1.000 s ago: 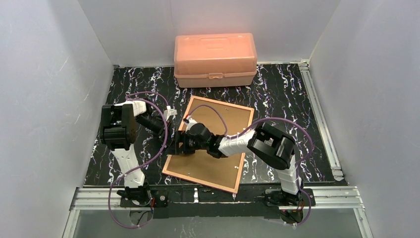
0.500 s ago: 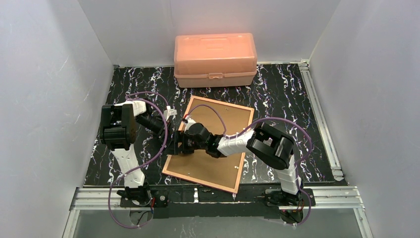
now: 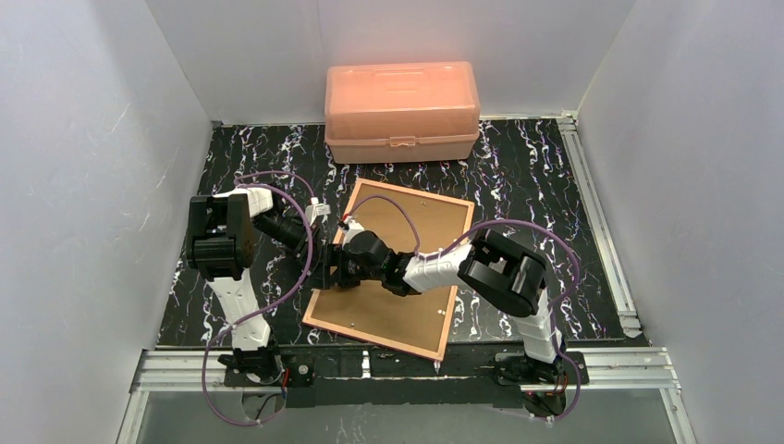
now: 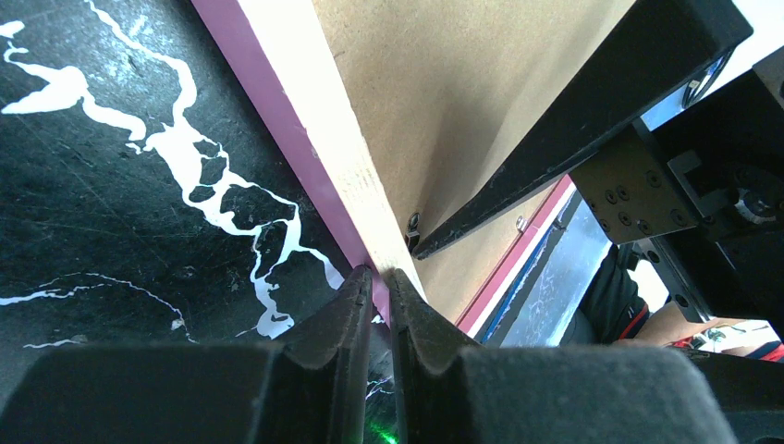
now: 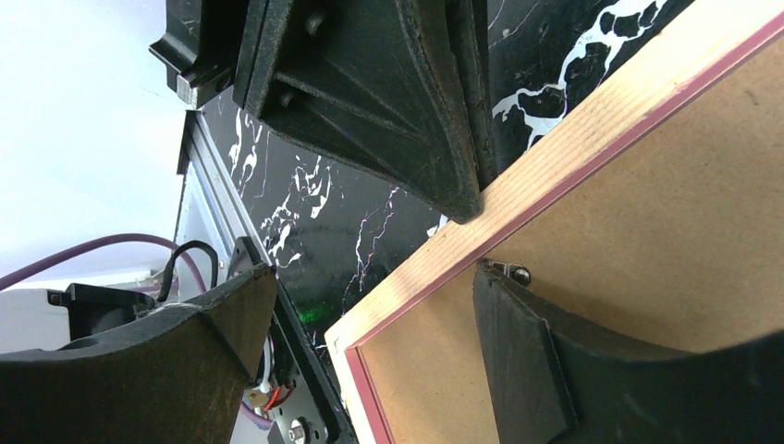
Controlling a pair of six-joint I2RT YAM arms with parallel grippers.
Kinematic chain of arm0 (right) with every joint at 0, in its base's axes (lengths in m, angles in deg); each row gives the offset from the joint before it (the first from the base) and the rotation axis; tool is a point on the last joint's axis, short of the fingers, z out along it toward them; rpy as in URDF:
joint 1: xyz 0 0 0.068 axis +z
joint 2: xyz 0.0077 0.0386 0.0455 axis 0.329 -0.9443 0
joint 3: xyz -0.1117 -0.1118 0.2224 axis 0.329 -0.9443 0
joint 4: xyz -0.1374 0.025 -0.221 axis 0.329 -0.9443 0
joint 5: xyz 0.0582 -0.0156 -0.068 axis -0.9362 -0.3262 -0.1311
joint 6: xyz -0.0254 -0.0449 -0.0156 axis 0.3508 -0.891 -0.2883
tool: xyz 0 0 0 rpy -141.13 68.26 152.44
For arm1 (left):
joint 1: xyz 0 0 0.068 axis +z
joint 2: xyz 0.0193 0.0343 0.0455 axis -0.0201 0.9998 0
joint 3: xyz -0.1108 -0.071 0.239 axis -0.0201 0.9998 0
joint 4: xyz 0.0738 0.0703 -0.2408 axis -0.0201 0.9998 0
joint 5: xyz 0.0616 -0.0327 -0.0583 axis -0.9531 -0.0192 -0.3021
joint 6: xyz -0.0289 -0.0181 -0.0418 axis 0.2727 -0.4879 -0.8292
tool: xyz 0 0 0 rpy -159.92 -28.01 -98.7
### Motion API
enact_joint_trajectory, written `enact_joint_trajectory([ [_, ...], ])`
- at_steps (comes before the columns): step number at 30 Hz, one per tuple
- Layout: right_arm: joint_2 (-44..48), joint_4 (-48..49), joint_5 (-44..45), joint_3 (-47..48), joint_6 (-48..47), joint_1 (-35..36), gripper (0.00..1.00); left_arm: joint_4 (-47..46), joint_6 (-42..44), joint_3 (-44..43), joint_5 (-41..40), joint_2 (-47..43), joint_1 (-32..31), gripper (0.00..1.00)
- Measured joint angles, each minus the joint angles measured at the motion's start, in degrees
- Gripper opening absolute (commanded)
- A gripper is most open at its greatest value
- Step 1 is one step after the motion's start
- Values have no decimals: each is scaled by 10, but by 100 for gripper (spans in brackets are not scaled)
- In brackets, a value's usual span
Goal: Put the photo into the frame
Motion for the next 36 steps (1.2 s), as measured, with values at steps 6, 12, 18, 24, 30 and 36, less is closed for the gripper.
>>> enact_joint_trajectory([
  [6,0,0,10,0,-8,3,86,1,0,0,0,0,0,10],
  [12,0,0,17,0,-18,6,85,2,0,0,0,0,0,10],
  [18,0,0,19,1,-30,8,85,2,1,0,-1,-1,0,10],
  [24,0,0,29,2,-40,12,85,3,3,0,-1,-1,0,10],
  [30,6,-6,48,2,-80,22,85,4,3,0,-1,-1,0,9],
  [36,62,-61,94,-15,-145,41,86,5,3,0,-4,-3,0,9],
])
